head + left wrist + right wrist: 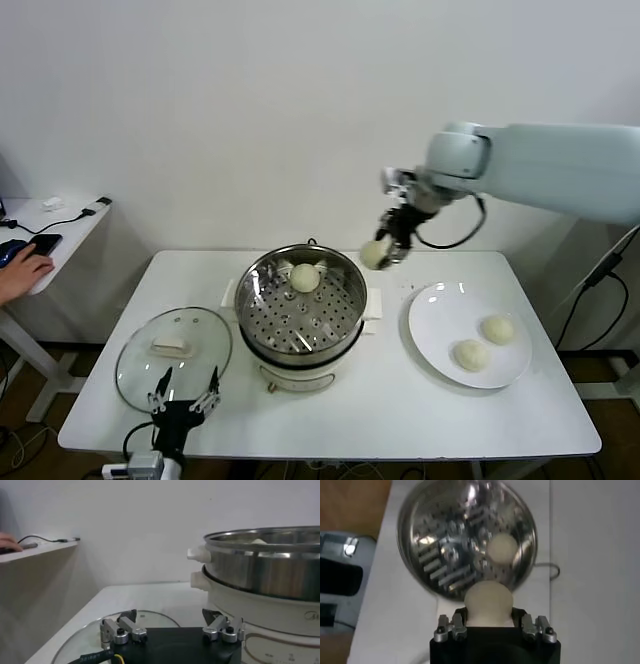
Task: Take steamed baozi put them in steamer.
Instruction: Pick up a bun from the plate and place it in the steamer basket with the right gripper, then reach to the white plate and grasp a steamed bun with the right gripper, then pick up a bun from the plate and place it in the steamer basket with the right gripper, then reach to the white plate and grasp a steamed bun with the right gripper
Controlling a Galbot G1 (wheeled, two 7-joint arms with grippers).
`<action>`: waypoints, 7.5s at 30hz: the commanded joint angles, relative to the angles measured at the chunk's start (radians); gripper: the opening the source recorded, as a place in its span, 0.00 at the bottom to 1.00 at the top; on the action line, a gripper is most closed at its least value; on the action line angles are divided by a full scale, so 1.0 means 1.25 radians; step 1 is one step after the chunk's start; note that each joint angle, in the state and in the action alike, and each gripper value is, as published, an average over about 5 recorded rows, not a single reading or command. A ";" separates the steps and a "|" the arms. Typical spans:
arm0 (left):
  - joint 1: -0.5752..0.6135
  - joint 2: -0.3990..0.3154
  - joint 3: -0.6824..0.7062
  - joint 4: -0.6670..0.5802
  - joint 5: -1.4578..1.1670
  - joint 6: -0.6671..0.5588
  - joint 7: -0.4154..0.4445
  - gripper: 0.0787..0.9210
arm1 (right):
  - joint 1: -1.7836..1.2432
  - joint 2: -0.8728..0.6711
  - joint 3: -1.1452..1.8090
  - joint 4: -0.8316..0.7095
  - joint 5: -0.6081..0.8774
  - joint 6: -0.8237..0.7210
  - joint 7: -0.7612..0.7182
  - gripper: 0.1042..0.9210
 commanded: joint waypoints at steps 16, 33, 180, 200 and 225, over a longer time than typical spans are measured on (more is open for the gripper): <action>-0.006 0.004 0.003 0.001 -0.001 0.003 0.002 0.88 | -0.283 0.350 0.082 -0.243 0.011 -0.134 0.135 0.60; -0.014 0.010 0.001 0.018 -0.002 -0.001 0.001 0.88 | -0.363 0.359 0.094 -0.338 -0.055 -0.118 0.130 0.62; 0.041 -0.015 -0.015 -0.021 0.028 -0.011 -0.003 0.88 | -0.329 0.220 0.139 -0.148 -0.775 0.692 -0.116 0.62; 0.060 -0.022 -0.011 -0.039 0.034 -0.016 -0.005 0.88 | -0.147 0.081 0.155 -0.156 -0.515 0.740 -0.241 0.88; 0.052 -0.035 -0.021 -0.030 0.028 -0.018 -0.003 0.88 | -0.373 -0.461 0.124 -0.274 -0.587 0.335 -0.233 0.88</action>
